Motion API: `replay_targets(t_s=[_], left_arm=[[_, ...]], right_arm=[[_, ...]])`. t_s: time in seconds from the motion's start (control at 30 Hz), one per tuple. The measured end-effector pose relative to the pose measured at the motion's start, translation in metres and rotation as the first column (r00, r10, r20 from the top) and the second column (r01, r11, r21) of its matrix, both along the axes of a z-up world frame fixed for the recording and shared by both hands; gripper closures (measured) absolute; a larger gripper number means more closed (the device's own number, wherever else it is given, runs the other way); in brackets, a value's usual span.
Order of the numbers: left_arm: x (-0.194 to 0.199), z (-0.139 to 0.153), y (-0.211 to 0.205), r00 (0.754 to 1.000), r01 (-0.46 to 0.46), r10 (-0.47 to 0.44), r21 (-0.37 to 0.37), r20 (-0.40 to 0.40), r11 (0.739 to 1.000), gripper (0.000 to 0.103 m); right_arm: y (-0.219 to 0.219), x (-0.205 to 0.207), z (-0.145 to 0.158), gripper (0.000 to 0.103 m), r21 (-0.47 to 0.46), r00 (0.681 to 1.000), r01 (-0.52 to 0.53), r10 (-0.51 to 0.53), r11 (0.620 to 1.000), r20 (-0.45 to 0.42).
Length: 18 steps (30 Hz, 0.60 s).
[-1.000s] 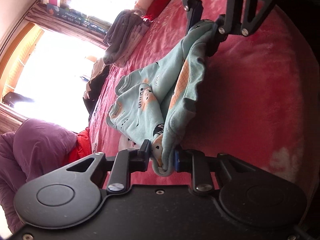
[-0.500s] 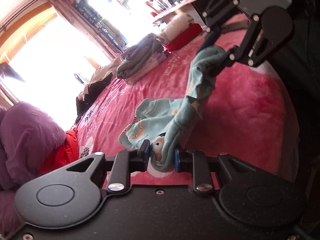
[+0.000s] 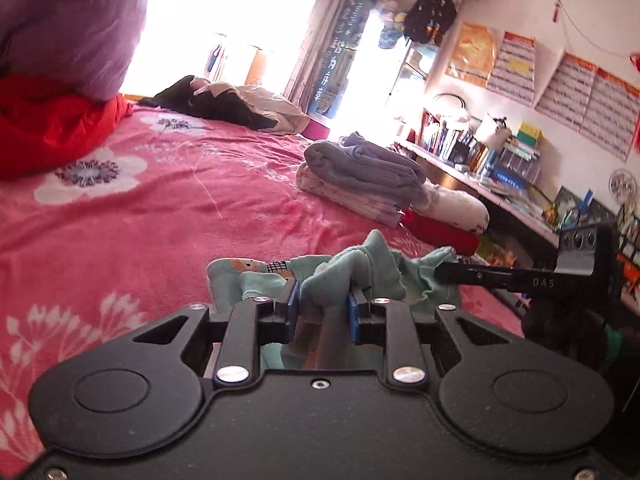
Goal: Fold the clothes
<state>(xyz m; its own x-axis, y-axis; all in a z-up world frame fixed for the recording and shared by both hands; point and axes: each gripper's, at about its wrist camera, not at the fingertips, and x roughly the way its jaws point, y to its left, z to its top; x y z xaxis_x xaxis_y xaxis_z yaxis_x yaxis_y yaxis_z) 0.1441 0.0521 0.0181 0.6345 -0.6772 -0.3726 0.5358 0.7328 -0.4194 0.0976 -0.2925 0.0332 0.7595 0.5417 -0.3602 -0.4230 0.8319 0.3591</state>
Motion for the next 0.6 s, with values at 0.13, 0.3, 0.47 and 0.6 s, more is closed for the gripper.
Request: replay_targets(t_s=[0.13,0.3,0.47,0.6], left_arm=[[0.021,-0.029,0.007,0.991,-0.051,0.037,-0.107,-0.127,0.993,0.065],[0.024,-0.045,0.012,0.977,-0.060,0.027,-0.153,-0.213,0.986,0.046],[0.020,-0.043,0.025,0.975,-0.077,0.030,-0.211,-0.220,0.974,0.045],[0.014,-0.045,0.032,0.969,-0.084,0.022,-0.247,-0.244,0.965,0.045]], right_arm=[[-0.023,0.026,-0.044,0.043,0.254,0.991,0.067,-0.033,0.965,-0.133],[-0.050,0.037,-0.089,0.024,0.521,0.961,0.128,0.024,0.844,-0.276],[-0.068,0.028,-0.090,0.016,0.621,0.966,0.131,0.042,0.773,-0.256],[-0.056,0.014,-0.072,0.015,0.491,0.982,0.010,0.083,0.871,-0.168]])
